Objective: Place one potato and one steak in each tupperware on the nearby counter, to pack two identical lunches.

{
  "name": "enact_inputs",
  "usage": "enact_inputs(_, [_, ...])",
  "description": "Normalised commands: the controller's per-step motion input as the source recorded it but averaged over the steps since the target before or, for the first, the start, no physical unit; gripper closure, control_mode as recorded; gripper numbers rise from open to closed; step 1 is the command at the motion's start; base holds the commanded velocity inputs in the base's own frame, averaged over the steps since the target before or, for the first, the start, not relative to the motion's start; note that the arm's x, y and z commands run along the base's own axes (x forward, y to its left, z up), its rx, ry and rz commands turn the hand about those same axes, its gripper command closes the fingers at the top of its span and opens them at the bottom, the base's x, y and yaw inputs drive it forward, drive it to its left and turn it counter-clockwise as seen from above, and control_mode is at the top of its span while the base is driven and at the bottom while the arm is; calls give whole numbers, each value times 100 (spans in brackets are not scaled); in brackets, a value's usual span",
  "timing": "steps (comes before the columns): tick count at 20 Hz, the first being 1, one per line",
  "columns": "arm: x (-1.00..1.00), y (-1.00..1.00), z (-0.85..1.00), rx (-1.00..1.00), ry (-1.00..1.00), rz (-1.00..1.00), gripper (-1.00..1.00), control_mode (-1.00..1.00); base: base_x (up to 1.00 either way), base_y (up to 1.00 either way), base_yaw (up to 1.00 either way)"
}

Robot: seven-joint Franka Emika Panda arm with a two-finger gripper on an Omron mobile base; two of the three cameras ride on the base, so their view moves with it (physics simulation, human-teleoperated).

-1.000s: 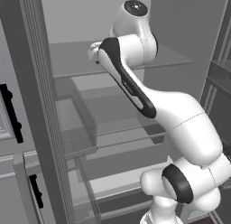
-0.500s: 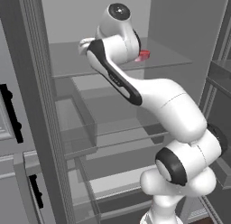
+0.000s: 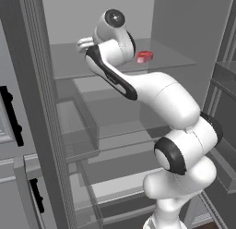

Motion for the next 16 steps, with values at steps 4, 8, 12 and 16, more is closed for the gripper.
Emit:
enact_inputs(4, [-8, 0, 0, 0, -6, 0, -100, -100, 0, 0, 0])
enact_inputs(8, [-7, 0, -20, 0, -5, 0, -100, -100, 0, 0, 0])
enact_inputs(12, [12, -3, -26, -1, -13, -1, -100, -100, 0, 0, 0])
enact_inputs(16, [30, -2, 9, 0, -15, -10, -100, -100, 0, 0, 0])
